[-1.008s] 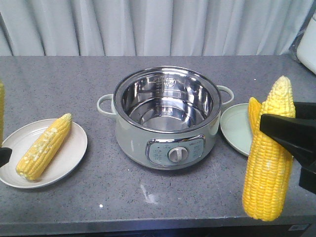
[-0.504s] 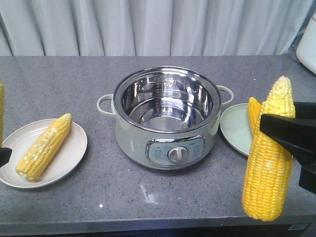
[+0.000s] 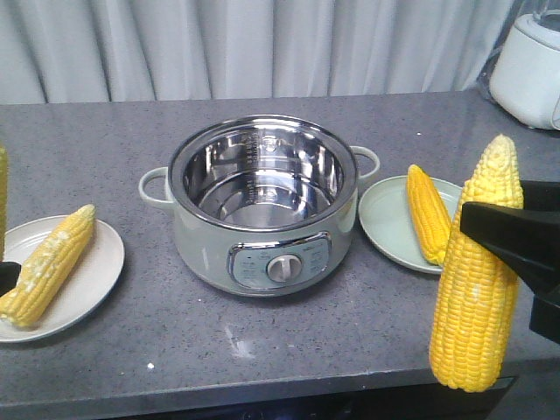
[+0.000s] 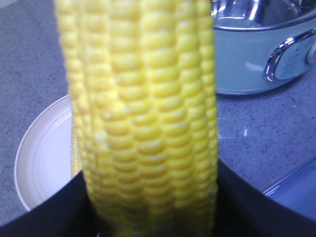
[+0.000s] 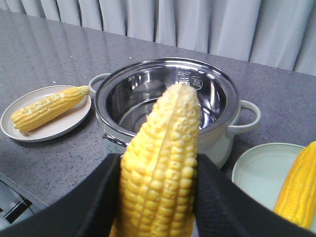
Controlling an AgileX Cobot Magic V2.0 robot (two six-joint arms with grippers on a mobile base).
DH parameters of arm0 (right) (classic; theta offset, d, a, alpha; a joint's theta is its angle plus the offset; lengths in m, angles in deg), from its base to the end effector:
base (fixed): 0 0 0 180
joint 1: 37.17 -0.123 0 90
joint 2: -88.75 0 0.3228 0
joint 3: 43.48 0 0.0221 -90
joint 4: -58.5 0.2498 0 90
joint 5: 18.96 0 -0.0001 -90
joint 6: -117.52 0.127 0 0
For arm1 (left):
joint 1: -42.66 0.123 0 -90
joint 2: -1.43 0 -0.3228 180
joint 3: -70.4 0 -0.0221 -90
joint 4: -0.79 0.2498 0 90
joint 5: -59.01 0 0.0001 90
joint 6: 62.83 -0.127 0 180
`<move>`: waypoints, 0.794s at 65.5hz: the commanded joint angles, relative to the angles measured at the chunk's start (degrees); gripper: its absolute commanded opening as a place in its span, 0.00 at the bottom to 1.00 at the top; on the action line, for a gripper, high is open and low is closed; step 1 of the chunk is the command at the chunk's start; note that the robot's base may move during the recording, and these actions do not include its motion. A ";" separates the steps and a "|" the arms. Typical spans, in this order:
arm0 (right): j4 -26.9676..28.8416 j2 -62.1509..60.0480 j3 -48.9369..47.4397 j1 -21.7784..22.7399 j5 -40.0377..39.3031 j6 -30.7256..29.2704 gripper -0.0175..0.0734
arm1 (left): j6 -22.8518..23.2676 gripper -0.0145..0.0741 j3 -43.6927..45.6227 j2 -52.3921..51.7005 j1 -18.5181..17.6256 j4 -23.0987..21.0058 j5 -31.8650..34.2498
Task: Distribute corn equally
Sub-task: 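Drive the base away holding a cob in each gripper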
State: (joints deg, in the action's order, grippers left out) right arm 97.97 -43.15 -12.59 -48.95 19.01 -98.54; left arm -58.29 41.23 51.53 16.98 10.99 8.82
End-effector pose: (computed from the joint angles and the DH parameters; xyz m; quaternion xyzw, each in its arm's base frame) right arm 0.1222 0.0763 0.3925 -0.2172 0.7814 0.2057 0.5476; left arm 0.1264 -0.0416 0.3596 0.1872 0.8813 -0.0278 0.4329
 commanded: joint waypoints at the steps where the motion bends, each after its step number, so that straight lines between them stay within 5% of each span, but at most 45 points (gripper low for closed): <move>1: 1.79 -0.04 -1.57 0.18 -3.32 -0.37 0.41 | 0.00 0.51 1.34 -0.23 0.04 0.21 3.33; 52: 1.79 -0.04 -1.57 0.18 -3.32 -0.37 0.41 | 0.00 0.51 1.34 -0.23 0.04 0.21 3.35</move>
State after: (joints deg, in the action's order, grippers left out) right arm 97.97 -43.15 -12.59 -48.95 19.01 -98.54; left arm -58.29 41.23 51.53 16.98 10.99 8.77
